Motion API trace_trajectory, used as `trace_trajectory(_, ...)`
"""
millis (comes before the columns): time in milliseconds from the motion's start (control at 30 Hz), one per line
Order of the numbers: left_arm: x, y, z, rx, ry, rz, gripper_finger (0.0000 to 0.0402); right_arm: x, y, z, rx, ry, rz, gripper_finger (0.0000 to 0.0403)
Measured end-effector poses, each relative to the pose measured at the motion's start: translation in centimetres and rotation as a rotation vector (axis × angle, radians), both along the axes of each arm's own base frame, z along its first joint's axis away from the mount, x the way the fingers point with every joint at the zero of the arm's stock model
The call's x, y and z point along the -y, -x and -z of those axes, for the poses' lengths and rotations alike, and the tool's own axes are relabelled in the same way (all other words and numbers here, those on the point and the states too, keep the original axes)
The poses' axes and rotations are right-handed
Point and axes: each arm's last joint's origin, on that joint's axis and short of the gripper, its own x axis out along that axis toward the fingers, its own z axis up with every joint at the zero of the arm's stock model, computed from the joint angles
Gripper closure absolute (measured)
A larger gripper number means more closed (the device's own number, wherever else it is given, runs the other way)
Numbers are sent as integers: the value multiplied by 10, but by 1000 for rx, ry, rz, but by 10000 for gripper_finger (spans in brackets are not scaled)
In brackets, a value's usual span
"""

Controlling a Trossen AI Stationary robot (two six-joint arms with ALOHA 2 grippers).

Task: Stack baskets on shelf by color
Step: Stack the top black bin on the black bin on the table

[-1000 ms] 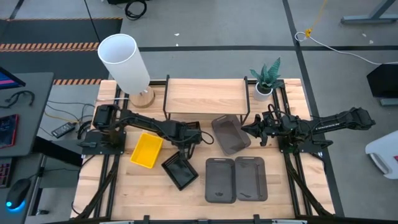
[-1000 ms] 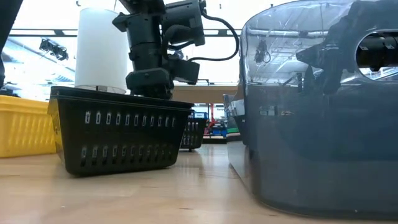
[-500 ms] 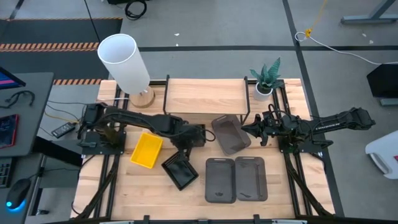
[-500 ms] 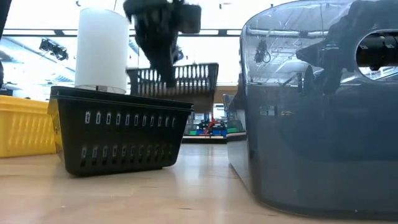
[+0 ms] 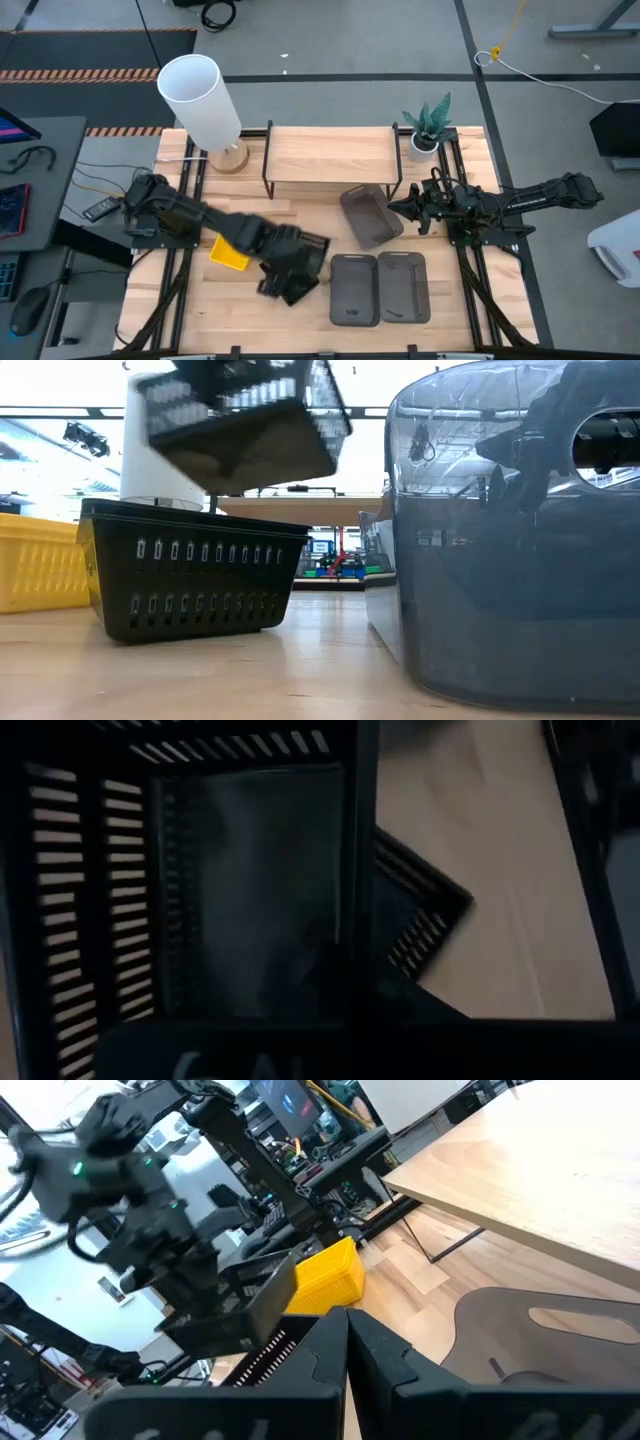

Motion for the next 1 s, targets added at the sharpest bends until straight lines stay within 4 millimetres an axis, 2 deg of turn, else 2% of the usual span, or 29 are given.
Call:
trace_trajectory(133,26,14,1,6,-54,112,400,0,0,0,1,0,-1,389)
trace_trajectory(267,39,20,4,9,-100,189,400,0,0,0,1,0,-1,389)
trace_trajectory(567,40,28,7,-20,-243,270,400,0,0,0,1,0,0,389)
trace_trajectory(767,50,26,18,-21,-323,398,400,0,0,0,1,0,0,389)
trace_trajectory(1000,54,24,29,-34,-347,428,400,0,0,0,3,0,0,389)
